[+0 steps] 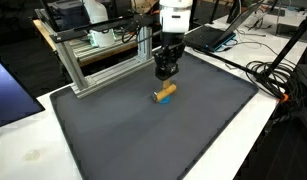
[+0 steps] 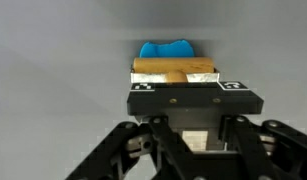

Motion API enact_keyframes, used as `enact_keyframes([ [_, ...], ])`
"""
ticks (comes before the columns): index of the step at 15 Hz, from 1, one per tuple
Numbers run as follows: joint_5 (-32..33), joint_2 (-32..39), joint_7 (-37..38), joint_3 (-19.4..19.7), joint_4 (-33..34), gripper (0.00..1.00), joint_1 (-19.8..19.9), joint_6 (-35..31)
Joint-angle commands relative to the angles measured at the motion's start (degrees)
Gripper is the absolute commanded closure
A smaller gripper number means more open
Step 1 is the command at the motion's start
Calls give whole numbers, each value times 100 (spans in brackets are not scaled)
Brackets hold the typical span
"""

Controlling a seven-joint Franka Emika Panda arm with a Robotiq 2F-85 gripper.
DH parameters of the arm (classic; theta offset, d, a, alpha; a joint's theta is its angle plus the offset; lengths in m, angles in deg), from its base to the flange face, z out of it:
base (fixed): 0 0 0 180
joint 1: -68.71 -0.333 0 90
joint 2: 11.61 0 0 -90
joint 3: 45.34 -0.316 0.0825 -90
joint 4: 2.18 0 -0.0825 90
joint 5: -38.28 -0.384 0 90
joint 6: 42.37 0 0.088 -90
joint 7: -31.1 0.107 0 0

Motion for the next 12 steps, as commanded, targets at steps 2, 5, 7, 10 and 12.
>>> enact_keyframes([
  [2, 5, 472, 101, 11, 208, 78, -3, -456],
  [5, 0, 525, 127, 4, 259, 78, -6, -553],
  [7, 0, 554, 117, -2, 285, 78, -7, -603],
  [10, -3, 598, 118, -4, 329, 78, -6, -609],
  [12, -9, 621, 115, -6, 359, 78, -3, -624],
])
